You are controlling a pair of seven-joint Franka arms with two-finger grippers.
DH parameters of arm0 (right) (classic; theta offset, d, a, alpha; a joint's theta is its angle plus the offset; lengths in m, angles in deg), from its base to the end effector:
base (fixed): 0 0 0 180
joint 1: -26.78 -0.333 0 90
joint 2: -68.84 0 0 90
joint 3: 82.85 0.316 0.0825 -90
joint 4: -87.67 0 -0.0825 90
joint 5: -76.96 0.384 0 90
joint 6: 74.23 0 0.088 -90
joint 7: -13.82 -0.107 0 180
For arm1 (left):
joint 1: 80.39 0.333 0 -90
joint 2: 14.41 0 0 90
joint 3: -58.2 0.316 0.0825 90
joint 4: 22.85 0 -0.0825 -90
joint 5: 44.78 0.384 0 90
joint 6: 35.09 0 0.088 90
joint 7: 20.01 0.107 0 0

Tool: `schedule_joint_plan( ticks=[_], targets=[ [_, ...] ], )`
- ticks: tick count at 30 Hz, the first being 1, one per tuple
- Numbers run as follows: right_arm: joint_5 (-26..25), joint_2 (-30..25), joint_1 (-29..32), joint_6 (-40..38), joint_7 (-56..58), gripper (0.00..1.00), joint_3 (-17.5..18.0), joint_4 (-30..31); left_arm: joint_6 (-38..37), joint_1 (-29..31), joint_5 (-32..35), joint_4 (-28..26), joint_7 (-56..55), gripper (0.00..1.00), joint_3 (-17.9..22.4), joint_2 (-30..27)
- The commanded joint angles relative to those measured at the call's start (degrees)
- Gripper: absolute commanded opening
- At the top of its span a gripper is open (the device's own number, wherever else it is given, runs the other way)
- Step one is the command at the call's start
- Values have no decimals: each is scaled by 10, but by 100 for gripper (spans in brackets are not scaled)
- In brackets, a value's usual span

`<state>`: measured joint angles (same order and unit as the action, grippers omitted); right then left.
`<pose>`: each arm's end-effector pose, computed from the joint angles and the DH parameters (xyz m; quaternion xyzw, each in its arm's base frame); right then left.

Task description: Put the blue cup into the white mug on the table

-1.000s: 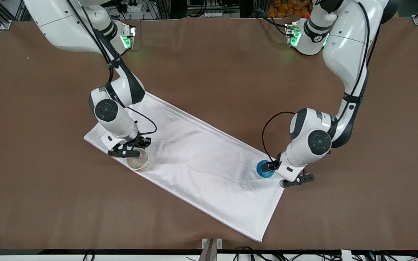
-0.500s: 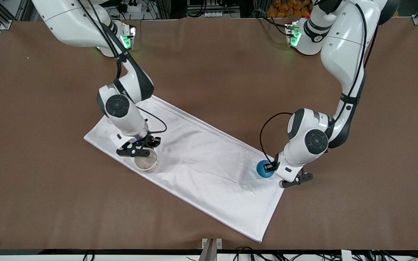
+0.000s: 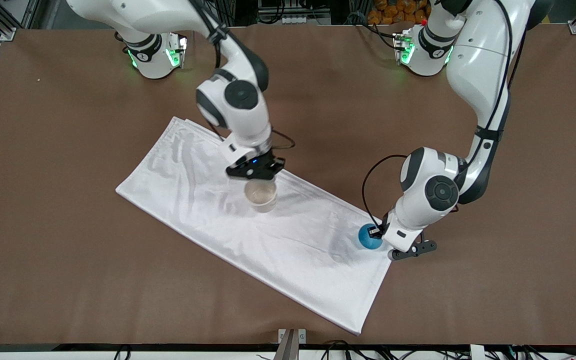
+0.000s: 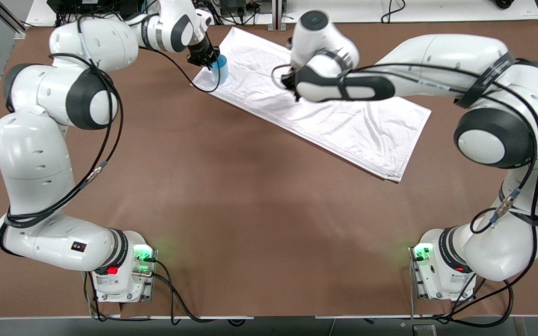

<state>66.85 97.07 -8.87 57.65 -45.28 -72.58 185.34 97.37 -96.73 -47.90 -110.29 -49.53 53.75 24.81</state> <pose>0.4855 0.4769 0.3214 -0.9954 0.0724 -0.0566 0.0288 0.6755 -0.2477 0.2662 0.9923 0.1031 0.0273 0.0626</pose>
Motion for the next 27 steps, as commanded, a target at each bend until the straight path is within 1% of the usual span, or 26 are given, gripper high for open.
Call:
schedule_joint_plan(
  ticks=[1,3,6,12,16,22,27],
  targets=[
    [-6,48,-67,-5,-61,0,-3,-53,-20,24,14,-79,35,0,0,-85],
    [-7,64,-87,-4,-80,0,-4,-68,-20,26,14,-93,58,0,0,-100],
    [-7,82,-118,-5,-96,0,-4,-84,-24,46,14,-121,107,0,0,-128],
    [-7,103,-161,-2,-111,0,-5,-100,-25,79,14,-190,210,0,1,-188],
    [-8,121,-187,-1,-118,0,-7,-115,-25,99,15,-218,252,0,1,-212],
    [-11,152,-205,2,-126,0,-8,-143,-24,101,16,-249,259,0,1,-234],
    [-15,167,-213,4,-122,0,-16,-158,-24,101,42,-266,258,0,-1,-245]
  ],
)
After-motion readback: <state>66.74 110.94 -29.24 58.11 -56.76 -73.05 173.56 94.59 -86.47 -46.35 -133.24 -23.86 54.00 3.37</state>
